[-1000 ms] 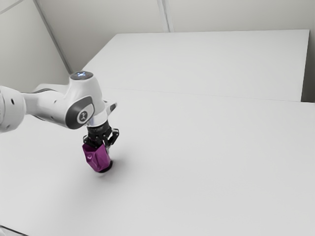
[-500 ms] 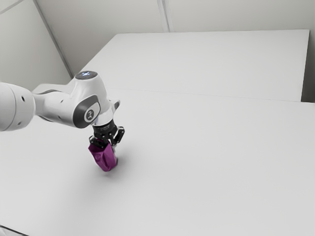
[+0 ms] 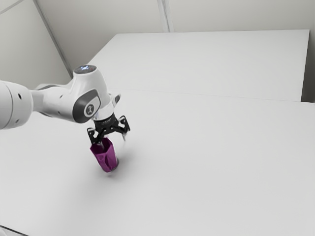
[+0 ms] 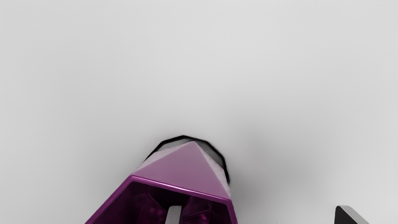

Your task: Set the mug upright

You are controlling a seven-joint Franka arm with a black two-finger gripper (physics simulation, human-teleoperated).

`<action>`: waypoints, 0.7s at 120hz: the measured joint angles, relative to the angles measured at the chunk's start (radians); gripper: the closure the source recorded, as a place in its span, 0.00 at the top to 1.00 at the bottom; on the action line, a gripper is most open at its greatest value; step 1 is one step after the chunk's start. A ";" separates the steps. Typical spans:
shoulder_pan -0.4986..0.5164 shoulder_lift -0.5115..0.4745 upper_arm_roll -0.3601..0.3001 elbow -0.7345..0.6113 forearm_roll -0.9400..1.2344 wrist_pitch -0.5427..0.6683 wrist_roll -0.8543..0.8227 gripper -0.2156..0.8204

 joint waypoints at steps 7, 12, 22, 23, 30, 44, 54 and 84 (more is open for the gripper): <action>0.000 -0.008 -0.001 0.010 -0.001 -0.007 0.001 0.73; 0.000 -0.014 -0.001 0.020 -0.001 -0.015 0.002 0.74; -0.001 -0.027 -0.001 0.049 0.000 -0.042 0.006 0.76; -0.001 -0.028 -0.001 0.052 0.000 -0.045 0.007 0.76; -0.001 -0.032 -0.002 0.079 0.001 -0.070 0.013 0.77; 0.001 -0.048 -0.007 0.146 0.008 -0.119 0.046 0.78; 0.001 -0.060 -0.009 0.213 0.014 -0.166 0.097 0.78; 0.180 -0.073 -0.186 0.455 0.025 -0.358 0.319 0.79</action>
